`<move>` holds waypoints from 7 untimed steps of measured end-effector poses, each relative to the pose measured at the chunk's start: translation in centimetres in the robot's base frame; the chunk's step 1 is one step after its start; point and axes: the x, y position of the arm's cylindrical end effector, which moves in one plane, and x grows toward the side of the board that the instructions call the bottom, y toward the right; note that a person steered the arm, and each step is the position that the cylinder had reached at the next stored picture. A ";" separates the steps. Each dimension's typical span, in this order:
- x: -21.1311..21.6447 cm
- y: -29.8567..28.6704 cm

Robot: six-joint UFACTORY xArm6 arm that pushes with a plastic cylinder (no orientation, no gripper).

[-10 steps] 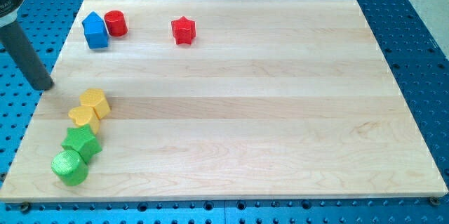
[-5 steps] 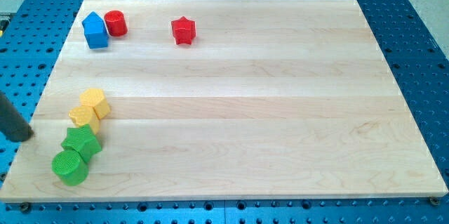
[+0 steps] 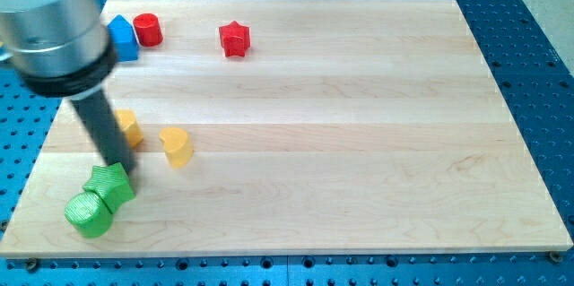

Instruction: Arrange the yellow blocks diagonally

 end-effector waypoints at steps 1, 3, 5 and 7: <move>0.3 -7.2; -4.0 0.6; -6.2 5.0; -8.6 0.2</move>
